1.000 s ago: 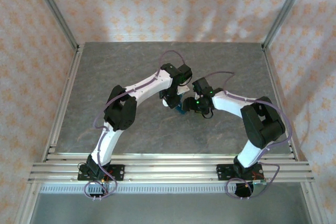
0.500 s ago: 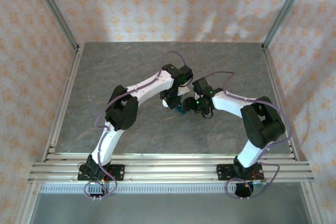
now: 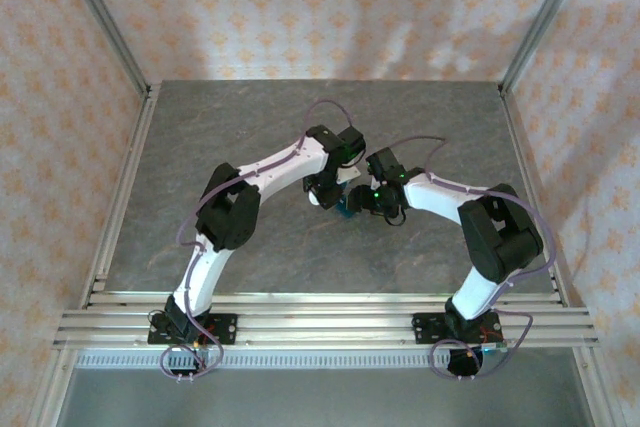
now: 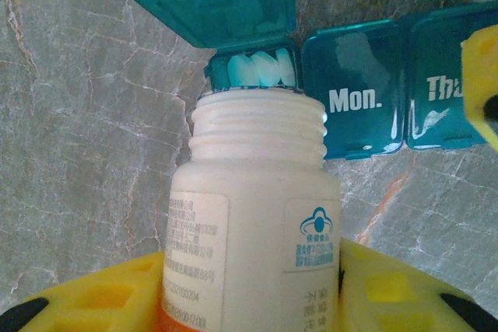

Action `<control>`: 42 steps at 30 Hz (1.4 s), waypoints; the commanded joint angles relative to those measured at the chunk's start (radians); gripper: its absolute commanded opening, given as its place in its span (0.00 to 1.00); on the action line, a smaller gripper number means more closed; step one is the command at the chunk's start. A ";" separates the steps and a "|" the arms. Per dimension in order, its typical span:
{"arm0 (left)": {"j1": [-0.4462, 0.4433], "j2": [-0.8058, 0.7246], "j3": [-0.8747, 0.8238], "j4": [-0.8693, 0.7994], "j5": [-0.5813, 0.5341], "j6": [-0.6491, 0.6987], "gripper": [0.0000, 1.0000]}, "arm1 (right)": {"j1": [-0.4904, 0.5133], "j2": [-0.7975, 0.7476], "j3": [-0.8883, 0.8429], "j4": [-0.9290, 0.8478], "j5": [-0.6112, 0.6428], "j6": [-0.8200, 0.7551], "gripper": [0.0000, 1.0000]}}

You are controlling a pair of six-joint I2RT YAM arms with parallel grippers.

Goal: Sort the pills into containers

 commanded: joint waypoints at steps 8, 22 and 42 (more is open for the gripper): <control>-0.002 -0.120 -0.167 0.164 -0.007 -0.024 0.00 | 0.007 0.035 0.009 -0.036 0.054 -0.016 0.72; 0.013 -0.266 -0.407 0.428 0.042 -0.067 0.00 | 0.007 0.038 0.019 -0.049 0.060 -0.019 0.72; 0.080 -0.516 -0.802 0.948 0.211 -0.168 0.00 | 0.007 0.034 0.068 -0.096 0.062 -0.026 0.72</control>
